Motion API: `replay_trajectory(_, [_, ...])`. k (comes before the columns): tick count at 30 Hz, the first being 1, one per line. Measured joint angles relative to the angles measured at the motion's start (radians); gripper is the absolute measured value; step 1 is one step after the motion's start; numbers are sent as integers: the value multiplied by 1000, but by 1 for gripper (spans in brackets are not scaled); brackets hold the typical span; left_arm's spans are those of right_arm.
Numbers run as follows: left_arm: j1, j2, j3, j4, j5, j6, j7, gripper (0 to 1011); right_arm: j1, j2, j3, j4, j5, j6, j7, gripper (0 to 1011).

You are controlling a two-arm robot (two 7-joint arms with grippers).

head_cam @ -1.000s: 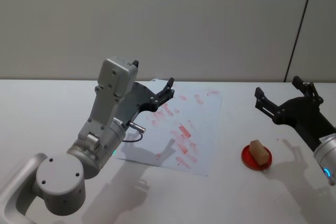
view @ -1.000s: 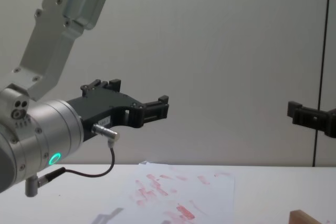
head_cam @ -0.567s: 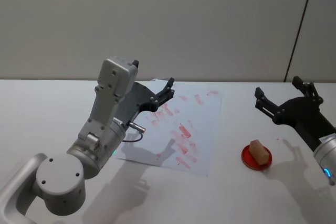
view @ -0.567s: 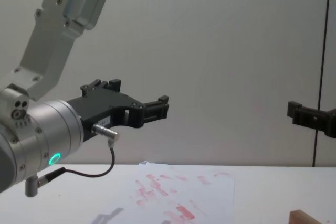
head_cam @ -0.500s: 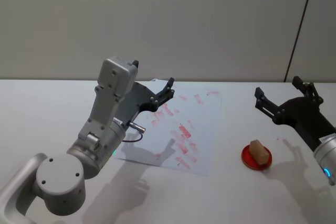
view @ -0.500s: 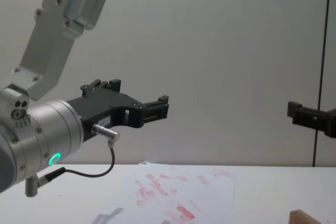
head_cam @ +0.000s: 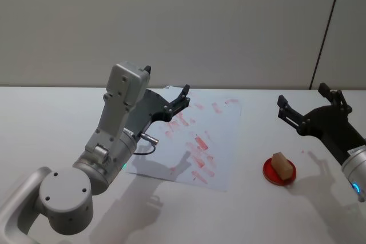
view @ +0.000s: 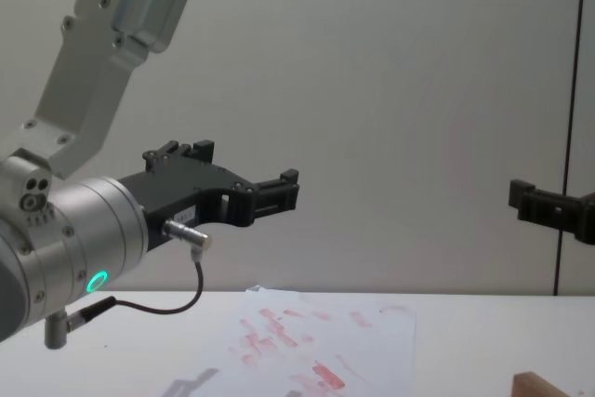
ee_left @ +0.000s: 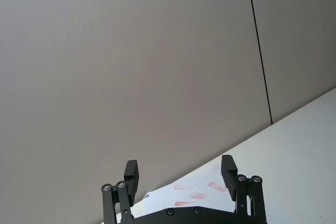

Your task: Use the one hand to pick up the stamp and affix it onto the A4 paper.

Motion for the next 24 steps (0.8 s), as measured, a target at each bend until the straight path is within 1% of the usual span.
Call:
replay_trajectory(8, [0, 0, 0, 0, 0, 0, 0, 1002, 0, 1, 1, 1, 1, 1, 3, 1001])
replay_trajectory(11, [0, 0, 0, 0, 0, 0, 0, 1002, 1, 6, 5, 2, 9, 3, 12, 1001])
replay_trajectory(14, [0, 0, 0, 0, 0, 0, 0, 1003, 0, 14, 13, 2, 23, 10, 24, 1001])
replay_trajectory(18, [0, 0, 0, 0, 0, 0, 0, 1002, -12, 35, 27, -5, 49, 34, 35, 1001])
replay_trajectory(19, [0, 0, 0, 0, 0, 0, 0, 1002, -12, 35, 27, -5, 49, 34, 35, 1001])
replay_trajectory(21, [0, 0, 0, 0, 0, 0, 0, 1002, -24, 51, 38, -14, 69, 56, 40, 1001])
replay_trajectory(22, [0, 0, 0, 0, 0, 0, 0, 1003, -24, 51, 38, -14, 69, 56, 40, 1001])
replay_trajectory(24, [0, 0, 0, 0, 0, 0, 0, 1002, -34, 63, 45, -21, 83, 77, 43, 1001])
